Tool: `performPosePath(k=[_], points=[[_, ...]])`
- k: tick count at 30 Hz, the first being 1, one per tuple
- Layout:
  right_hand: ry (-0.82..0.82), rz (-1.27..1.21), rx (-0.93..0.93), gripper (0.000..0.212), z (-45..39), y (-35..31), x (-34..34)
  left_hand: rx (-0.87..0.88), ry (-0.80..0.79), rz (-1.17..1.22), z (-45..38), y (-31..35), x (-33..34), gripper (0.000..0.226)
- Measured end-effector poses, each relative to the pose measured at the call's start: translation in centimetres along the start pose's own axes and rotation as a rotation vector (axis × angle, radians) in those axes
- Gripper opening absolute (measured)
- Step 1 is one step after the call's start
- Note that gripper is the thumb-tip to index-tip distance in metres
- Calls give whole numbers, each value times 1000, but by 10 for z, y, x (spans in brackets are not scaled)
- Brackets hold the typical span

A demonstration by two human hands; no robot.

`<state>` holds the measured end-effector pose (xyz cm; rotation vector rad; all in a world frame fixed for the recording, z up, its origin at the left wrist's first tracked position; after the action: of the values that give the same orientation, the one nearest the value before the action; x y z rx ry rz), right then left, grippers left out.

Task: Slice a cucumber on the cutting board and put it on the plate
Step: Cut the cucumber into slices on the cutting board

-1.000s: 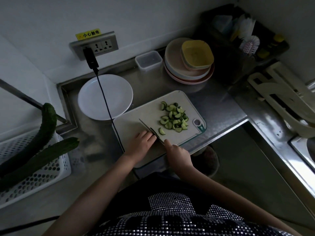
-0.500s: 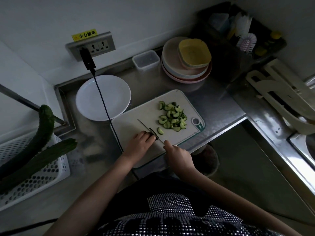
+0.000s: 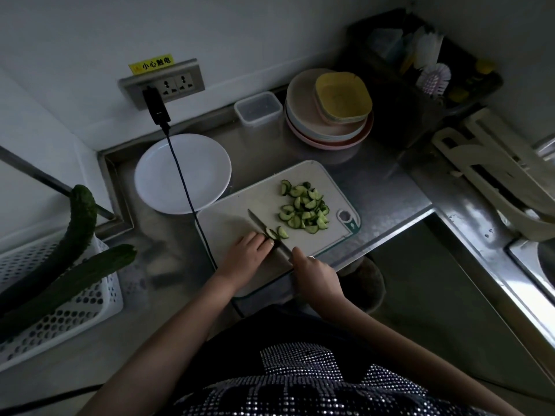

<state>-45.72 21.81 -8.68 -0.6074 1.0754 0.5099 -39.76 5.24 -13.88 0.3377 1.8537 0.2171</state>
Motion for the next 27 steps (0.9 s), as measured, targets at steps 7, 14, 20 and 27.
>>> performPosePath(k=[7,14,20,27], points=[[73,-43,-10,12,1,-5,-5,-28,-18,23,1,-2,3,27],[39,-38,12,15,2,-4,-2,-24,14,6,1,3,-3,30],[119,-62,35,14,1,-2,-3,-28,4,1,-2,2,-3,25],[154,-160,165,17,2,6,-8,-89,-201,5,-2,1,0,46]])
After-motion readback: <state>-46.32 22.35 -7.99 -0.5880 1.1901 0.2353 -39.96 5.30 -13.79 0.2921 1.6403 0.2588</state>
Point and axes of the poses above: each hand's wrist, its own z-axis away from the middle knuckle, its own x-axis out of the palm, y = z × x, the point moved 1 cm from there along -z, towards the middle knuckle, and after that the axes turned 8 degrees about z, right-handed, at the moved point
